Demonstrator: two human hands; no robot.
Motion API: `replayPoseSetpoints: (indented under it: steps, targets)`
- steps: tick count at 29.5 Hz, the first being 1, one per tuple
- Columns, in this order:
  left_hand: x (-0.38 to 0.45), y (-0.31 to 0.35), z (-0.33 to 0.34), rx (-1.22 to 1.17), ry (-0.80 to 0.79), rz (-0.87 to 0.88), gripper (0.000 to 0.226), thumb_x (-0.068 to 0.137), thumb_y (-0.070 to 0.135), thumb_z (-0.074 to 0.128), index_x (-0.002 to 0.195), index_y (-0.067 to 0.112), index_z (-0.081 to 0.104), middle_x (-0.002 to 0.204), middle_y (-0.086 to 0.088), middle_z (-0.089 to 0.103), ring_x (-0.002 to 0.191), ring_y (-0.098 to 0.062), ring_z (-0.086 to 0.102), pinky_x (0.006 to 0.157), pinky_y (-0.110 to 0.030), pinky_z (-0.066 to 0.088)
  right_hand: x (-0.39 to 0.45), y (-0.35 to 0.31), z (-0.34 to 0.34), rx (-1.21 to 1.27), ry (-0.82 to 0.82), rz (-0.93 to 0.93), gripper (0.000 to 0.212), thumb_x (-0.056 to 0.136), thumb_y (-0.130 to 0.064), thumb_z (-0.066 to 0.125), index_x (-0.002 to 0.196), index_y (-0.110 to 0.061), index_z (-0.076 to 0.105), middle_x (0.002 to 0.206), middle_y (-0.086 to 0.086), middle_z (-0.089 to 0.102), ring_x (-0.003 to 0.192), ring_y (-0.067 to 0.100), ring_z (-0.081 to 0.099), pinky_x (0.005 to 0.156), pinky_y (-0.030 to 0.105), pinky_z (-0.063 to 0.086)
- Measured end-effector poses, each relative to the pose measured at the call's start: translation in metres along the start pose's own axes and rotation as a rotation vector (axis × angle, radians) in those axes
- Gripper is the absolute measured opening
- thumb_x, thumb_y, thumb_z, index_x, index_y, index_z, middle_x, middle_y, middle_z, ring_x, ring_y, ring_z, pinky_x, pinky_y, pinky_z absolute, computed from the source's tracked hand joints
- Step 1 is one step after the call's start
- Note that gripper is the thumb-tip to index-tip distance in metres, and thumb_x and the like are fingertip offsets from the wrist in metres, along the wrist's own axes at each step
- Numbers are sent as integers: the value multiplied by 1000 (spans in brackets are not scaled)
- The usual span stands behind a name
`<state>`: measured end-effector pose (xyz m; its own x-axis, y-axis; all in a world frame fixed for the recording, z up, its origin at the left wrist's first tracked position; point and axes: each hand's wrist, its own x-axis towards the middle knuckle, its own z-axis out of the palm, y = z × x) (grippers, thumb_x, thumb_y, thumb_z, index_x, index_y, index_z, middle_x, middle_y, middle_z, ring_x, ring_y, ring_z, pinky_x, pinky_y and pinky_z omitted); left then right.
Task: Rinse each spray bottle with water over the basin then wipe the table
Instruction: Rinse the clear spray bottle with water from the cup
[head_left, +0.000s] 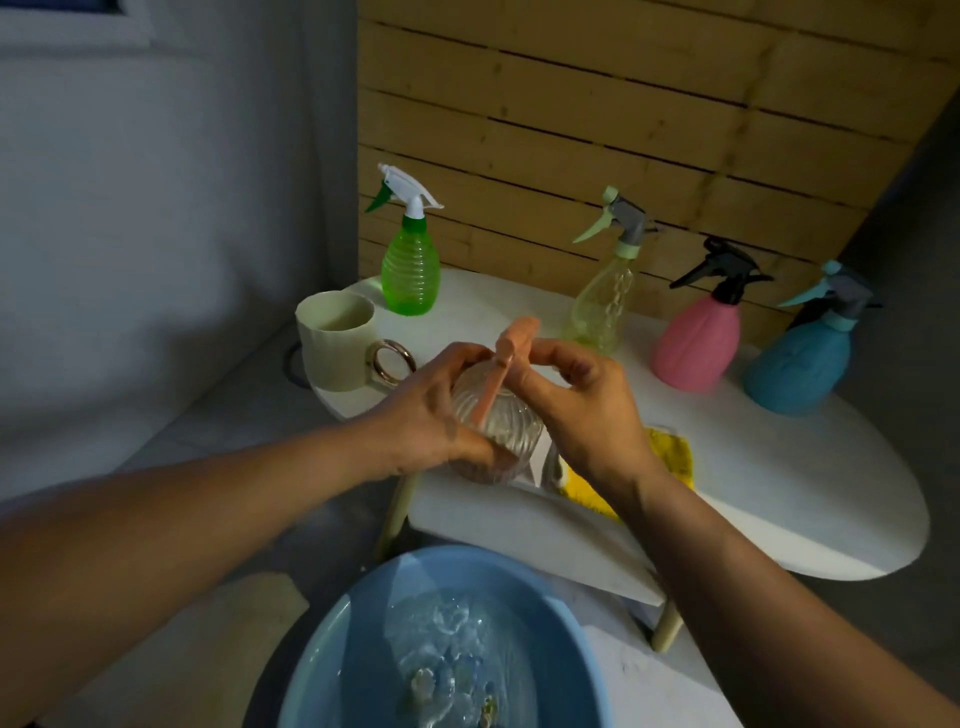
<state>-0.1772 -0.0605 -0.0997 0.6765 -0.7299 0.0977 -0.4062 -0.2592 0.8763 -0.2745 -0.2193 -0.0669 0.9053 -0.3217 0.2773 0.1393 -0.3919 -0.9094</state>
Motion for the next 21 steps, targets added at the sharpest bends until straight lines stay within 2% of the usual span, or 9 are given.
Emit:
replayPoseSetpoints:
  steps: [2, 5, 7, 9, 11, 14, 18, 21]
  targets:
    - [11, -4, 1, 11, -14, -12, 118, 50, 50, 99, 149, 43, 36, 143, 17, 53, 136, -8, 49, 110, -44, 47, 9, 7, -1, -24, 9, 9, 21, 89, -42, 74, 101, -25, 79, 104, -14, 76, 101, -8, 66, 79, 4, 43]
    - [24, -5, 2, 24, -25, -31, 111, 54, 40, 101, 147, 38, 40, 135, 18, 57, 127, 0, 52, 102, -31, 49, 19, 17, -3, -75, 35, 43, 24, 89, -46, 73, 101, -27, 79, 102, -18, 76, 99, -10, 65, 81, 13, 46]
    - [30, -4, 2, 21, -70, -44, 102, 58, 35, 99, 144, 35, 43, 131, 18, 57, 123, 3, 52, 98, -26, 47, 23, 20, -4, -89, 75, 66, 24, 88, -47, 74, 99, -26, 79, 95, -18, 76, 91, -12, 66, 73, 10, 45]
    - [33, -3, 0, 15, -123, -43, 100, 56, 42, 95, 143, 38, 45, 134, 14, 58, 128, -6, 53, 106, -38, 48, 26, 23, -2, -86, 122, 82, 22, 85, -45, 78, 95, -25, 79, 89, -15, 76, 84, -10, 67, 67, 8, 44]
    - [32, -2, -1, -15, -145, -50, 99, 54, 45, 93, 142, 40, 47, 133, 10, 61, 128, -13, 57, 107, -47, 48, 25, 26, 2, -96, 163, 84, 21, 84, -43, 80, 91, -24, 77, 87, -14, 76, 83, -8, 67, 66, 7, 45]
    - [25, 1, 0, -62, -111, -62, 97, 56, 38, 92, 140, 44, 44, 131, 12, 62, 125, -10, 58, 106, -45, 51, 20, 27, 7, -77, 221, 67, 21, 82, -40, 81, 91, -21, 75, 86, -12, 75, 82, -10, 65, 68, 6, 44]
    - [14, 0, -1, -221, -109, -89, 113, 62, 30, 98, 150, 47, 30, 142, 13, 56, 133, -10, 54, 111, -49, 47, 15, 25, 11, -62, 252, 57, 27, 80, -44, 80, 91, -21, 75, 88, -11, 75, 80, -9, 65, 66, 7, 43]
    - [7, 14, -6, -455, 85, -54, 114, 52, 42, 101, 147, 46, 37, 142, 9, 61, 135, -13, 55, 113, -52, 43, 15, 24, 11, -52, 262, 60, 29, 80, -50, 78, 88, -22, 74, 87, -12, 74, 83, -3, 65, 70, 14, 46]
